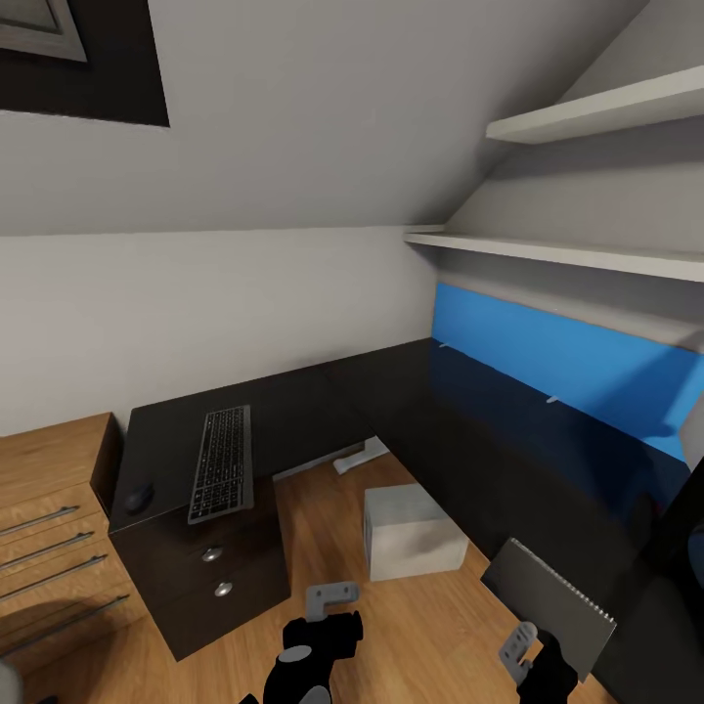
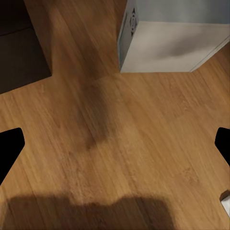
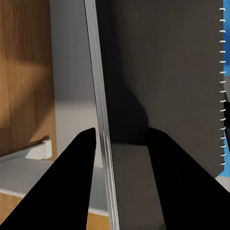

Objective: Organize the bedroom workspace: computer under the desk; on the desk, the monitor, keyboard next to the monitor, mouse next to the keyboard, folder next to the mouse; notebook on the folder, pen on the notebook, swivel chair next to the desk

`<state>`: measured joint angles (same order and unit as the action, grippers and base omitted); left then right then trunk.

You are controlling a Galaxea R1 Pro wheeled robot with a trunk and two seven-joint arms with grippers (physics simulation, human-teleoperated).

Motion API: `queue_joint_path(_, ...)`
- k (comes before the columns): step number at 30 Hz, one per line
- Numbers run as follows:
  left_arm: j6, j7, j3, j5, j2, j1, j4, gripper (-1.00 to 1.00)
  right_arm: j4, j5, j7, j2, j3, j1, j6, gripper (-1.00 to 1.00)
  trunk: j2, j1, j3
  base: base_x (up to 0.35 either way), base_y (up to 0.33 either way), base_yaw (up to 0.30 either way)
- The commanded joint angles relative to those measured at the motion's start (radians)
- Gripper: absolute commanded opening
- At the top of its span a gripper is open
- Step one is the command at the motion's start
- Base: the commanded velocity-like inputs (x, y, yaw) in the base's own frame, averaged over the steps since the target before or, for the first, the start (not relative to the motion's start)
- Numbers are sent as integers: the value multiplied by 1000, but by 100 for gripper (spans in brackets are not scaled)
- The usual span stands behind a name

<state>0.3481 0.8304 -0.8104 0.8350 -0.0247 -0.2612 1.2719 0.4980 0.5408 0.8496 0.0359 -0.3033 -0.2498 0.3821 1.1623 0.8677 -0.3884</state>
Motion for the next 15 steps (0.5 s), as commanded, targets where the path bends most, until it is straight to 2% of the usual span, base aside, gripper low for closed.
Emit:
queue_joint_path(1, 4, 7, -1, 4, 0, -1, 1, 100, -1, -8, 0, 1, -4, 0, 0, -100, 1, 0, -1, 0, 0, 0)
queue_joint_path(5, 3, 7, -2, 4, 0, -1, 1, 100, -1, -8, 0, 1, -4, 0, 0, -100, 1, 0, -1, 0, 0, 0)
queue_joint_path(15, 4, 7, -3, 6, 0, -1, 1, 100, 4, -7, 12, 1, -5, 0, 0, -100, -69, -38, 30, 0, 0, 0)
